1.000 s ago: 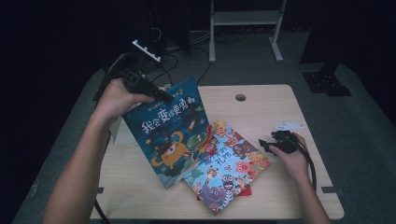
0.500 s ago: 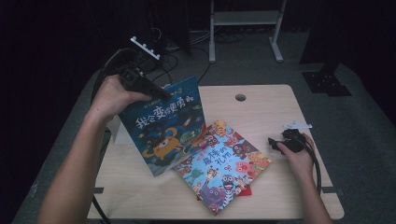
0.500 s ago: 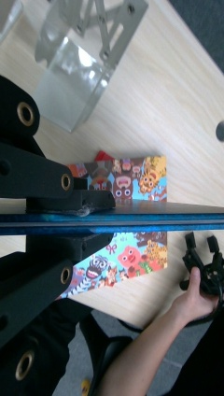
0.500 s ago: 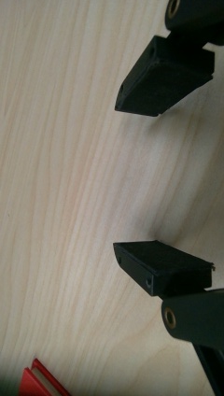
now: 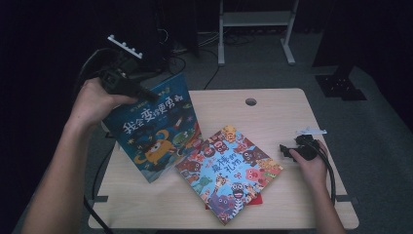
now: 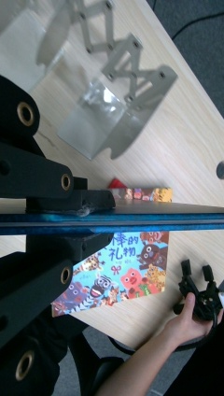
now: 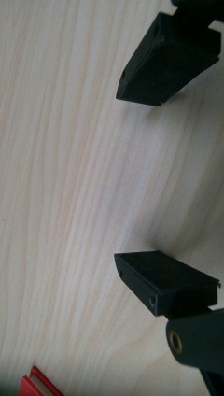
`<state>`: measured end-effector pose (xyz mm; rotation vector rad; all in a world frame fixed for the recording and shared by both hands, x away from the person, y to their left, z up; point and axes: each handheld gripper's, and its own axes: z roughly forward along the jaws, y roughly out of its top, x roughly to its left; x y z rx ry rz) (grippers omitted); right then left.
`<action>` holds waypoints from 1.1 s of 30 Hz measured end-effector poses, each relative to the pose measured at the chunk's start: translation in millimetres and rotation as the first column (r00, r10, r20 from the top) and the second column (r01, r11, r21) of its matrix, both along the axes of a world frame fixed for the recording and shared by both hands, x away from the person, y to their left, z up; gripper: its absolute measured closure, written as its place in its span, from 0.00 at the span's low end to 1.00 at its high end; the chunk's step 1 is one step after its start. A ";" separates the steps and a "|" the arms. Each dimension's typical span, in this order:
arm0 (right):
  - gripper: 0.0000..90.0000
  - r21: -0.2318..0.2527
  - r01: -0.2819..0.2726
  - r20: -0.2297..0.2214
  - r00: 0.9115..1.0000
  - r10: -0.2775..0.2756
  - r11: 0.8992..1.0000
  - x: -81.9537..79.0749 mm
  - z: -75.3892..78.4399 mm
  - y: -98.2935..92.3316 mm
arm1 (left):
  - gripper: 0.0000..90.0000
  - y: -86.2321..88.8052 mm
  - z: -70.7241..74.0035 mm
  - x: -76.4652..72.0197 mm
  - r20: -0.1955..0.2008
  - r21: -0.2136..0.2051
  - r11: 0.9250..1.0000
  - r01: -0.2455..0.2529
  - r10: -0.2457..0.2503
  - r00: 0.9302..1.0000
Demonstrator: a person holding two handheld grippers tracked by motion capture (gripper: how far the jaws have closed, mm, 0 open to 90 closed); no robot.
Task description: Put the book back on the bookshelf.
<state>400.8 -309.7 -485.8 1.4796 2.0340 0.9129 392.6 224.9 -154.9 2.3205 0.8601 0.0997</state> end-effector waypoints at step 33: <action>0.18 0.001 0.010 0.000 1.000 -0.010 1.000 -0.6 -0.1 0.6 | 0.91 136.3 -11.3 -27.7 -0.015 0.043 0.943 -0.329 0.330 0.944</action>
